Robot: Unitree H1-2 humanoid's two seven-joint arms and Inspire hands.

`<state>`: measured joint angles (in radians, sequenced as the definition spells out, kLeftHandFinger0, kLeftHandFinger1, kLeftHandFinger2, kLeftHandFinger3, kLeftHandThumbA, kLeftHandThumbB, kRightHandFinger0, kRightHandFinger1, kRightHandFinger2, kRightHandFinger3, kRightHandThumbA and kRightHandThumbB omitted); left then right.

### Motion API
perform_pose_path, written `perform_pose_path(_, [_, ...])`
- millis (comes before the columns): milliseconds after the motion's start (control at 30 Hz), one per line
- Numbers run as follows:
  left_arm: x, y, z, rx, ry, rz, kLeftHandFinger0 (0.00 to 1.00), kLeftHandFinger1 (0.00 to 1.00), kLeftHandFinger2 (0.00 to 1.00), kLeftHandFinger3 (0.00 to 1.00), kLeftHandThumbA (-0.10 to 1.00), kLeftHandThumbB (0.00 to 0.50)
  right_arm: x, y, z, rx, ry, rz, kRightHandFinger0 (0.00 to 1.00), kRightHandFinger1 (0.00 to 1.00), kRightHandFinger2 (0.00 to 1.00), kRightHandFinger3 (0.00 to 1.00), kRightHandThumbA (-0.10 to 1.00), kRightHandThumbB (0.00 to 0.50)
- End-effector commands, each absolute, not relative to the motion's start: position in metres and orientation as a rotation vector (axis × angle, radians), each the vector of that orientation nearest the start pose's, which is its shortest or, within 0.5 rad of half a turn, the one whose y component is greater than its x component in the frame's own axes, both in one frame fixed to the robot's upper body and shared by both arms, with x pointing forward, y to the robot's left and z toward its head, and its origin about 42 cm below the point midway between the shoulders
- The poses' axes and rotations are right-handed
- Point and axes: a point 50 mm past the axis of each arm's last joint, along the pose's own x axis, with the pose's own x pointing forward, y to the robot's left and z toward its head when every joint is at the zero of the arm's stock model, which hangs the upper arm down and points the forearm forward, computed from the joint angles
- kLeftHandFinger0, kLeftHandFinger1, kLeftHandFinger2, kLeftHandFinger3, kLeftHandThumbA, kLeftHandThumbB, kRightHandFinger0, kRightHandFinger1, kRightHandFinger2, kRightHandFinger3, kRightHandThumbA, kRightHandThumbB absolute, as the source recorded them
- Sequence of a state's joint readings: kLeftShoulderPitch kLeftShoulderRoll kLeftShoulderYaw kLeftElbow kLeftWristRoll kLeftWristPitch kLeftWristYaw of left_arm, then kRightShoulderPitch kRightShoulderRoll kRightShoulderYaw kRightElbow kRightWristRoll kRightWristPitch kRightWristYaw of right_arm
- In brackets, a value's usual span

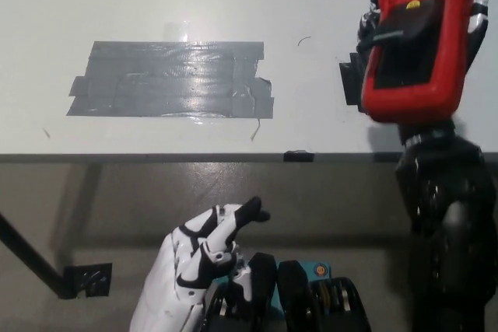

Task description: The robot first picks the multimeter with right hand and then unfolds the black stand on the back of it using left hand

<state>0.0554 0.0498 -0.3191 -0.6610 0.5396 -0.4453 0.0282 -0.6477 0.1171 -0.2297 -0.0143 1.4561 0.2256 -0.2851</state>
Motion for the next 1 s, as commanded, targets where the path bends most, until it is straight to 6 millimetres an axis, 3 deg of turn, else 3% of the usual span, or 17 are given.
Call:
perform_pose_path(0, [0.179, 0.144, 0.266, 0.454, -1.124, -0.165, 0.86, 0.14, 0.2, 1.0, 1.0, 0.362, 0.458, -0.161, 0.347, 1.51, -0.218, 0.428, 0.0, 0.44, 0.76, 1.0, -0.1, 0.089])
perform_pose_path(167, [0.179, 0.143, 0.262, 0.455, -1.125, -0.162, 0.89, 0.16, 0.19, 1.0, 1.0, 0.361, 0.491, -0.177, 0.356, 1.471, -0.203, 0.359, 0.0, 0.32, 0.73, 1.0, -0.1, 0.105])
perform_pose_path(200, [0.179, 0.144, 0.261, 0.462, -1.129, -0.166, 0.9, 0.16, 0.17, 1.0, 0.99, 0.353, 0.5, -0.182, 0.359, 1.479, -0.199, 0.343, 0.0, 0.3, 0.73, 0.89, -0.1, 0.097])
perform_pose_path(233, [0.179, 0.144, 0.26, 0.468, -1.131, -0.169, 0.92, 0.14, 0.16, 1.0, 0.98, 0.348, 0.507, -0.185, 0.361, 1.479, -0.207, 0.335, 0.0, 0.3, 0.73, 0.85, -0.1, 0.084])
perform_pose_path(267, [0.179, 0.143, 0.26, 0.468, -1.132, -0.169, 0.93, 0.14, 0.15, 1.0, 0.98, 0.347, 0.508, -0.185, 0.361, 1.479, -0.208, 0.335, 0.0, 0.3, 0.73, 1.0, -0.1, 0.086])
perform_pose_path(300, [0.177, 0.143, 0.259, 0.471, -1.124, -0.176, 1.0, 0.11, 0.09, 1.0, 0.97, 0.348, 0.518, -0.189, 0.362, 1.448, -0.211, 0.325, 0.0, 0.3, 0.69, 1.0, -0.1, 0.094])
perform_pose_path(400, [0.174, 0.142, 0.256, 0.49, -1.113, -0.19, 1.0, 0.08, 0.04, 1.0, 0.99, 0.349, 0.537, -0.195, 0.368, 1.396, -0.22, 0.305, 0.0, 0.25, 0.64, 1.0, -0.1, 0.071])
perform_pose_path(467, [0.175, 0.142, 0.255, 0.486, -1.115, -0.196, 1.0, 0.06, 0.04, 1.0, 0.98, 0.344, 0.548, -0.197, 0.372, 1.374, -0.206, 0.259, 0.0, 0.16, 0.58, 1.0, -0.1, 0.091])
perform_pose_path(567, [0.174, 0.143, 0.254, 0.495, -1.104, -0.192, 1.0, 0.1, 0.02, 1.0, 1.0, 0.344, 0.561, -0.201, 0.375, 1.335, -0.198, 0.224, 0.0, 0.12, 0.52, 1.0, -0.1, 0.122])
perform_pose_path(633, [0.174, 0.144, 0.252, 0.51, -1.099, -0.192, 1.0, 0.14, 0.03, 1.0, 1.0, 0.34, 0.569, -0.205, 0.376, 1.319, -0.198, 0.205, 0.0, 0.11, 0.51, 1.0, -0.1, 0.111])
perform_pose_path(667, [0.173, 0.145, 0.252, 0.514, -1.096, -0.197, 1.0, 0.13, 0.07, 1.0, 1.0, 0.334, 0.573, -0.207, 0.375, 1.302, -0.205, 0.195, 0.0, 0.12, 0.52, 1.0, -0.1, 0.11])
perform_pose_path(733, [0.172, 0.146, 0.252, 0.491, -1.084, -0.199, 1.0, 0.22, 0.25, 1.0, 0.99, 0.328, 0.579, -0.212, 0.373, 1.278, -0.192, 0.179, 0.0, 0.11, 0.55, 1.0, -0.1, 0.108])
perform_pose_path(767, [0.17, 0.147, 0.251, 0.47, -1.066, -0.211, 1.0, 0.38, 0.43, 1.0, 0.96, 0.328, 0.583, -0.215, 0.371, 1.176, -0.201, 0.131, 0.0, 0.09, 0.57, 1.0, -0.1, 0.112])
perform_pose_path(833, [0.168, 0.148, 0.25, 0.473, -1.051, -0.22, 1.0, 0.64, 0.66, 1.0, 0.96, 0.318, 0.587, -0.219, 0.367, 1.123, -0.198, 0.089, 0.0, 0.07, 0.61, 1.0, -0.1, 0.089])
perform_pose_path(900, [0.168, 0.15, 0.249, 0.487, -1.046, -0.221, 1.0, 0.76, 0.75, 1.0, 0.97, 0.313, 0.59, -0.223, 0.365, 1.069, -0.185, 0.064, 0.0, 0.09, 0.62, 1.0, -0.1, 0.089])
perform_pose_path(933, [0.168, 0.15, 0.249, 0.492, -1.047, -0.222, 1.0, 0.86, 0.87, 1.0, 0.97, 0.301, 0.59, -0.224, 0.365, 1.03, -0.183, 0.051, 0.0, 0.13, 0.69, 0.84, -0.1, 0.118])
perform_pose_path(967, [0.169, 0.152, 0.249, 0.506, -1.046, -0.221, 1.0, 0.89, 0.89, 1.0, 0.97, 0.303, 0.592, -0.227, 0.366, 0.948, -0.168, 0.023, 0.0, 0.19, 0.76, 1.0, -0.1, 0.112])
